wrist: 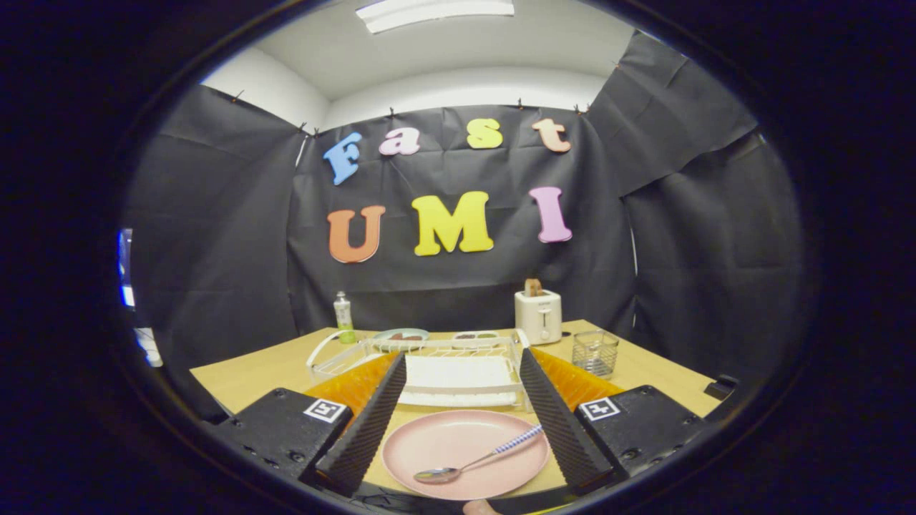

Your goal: Take the plate from the dish rack, then take the spoon from the basket and place it into the plate.

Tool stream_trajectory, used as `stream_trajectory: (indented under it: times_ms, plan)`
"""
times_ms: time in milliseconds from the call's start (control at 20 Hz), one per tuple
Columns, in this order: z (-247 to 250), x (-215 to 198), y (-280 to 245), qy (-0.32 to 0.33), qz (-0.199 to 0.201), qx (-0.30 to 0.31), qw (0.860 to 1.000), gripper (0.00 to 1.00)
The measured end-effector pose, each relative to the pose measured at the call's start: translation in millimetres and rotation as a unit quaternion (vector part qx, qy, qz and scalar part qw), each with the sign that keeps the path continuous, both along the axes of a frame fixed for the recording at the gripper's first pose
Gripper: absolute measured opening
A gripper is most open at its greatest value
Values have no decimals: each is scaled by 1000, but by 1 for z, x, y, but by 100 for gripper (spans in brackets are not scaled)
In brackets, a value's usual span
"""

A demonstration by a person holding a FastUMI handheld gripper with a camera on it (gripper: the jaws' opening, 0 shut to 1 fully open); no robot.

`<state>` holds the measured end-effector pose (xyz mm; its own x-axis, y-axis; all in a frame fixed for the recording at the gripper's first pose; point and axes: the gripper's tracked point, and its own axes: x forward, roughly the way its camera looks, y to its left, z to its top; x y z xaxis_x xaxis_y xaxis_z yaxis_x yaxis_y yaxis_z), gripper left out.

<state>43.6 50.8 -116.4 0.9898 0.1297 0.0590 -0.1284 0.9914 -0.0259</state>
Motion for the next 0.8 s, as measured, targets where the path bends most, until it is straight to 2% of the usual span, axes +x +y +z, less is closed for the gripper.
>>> stream_trajectory:
  times_ms: [350, 600, 800]
  plan:
    - [56, -43, -26, -30, -33, -24, 999, 100]
    - [78, -78, -29, -1, -21, -13, 1000, 100]
    - [102, -100, -51, -15, -43, -20, 999, 100]
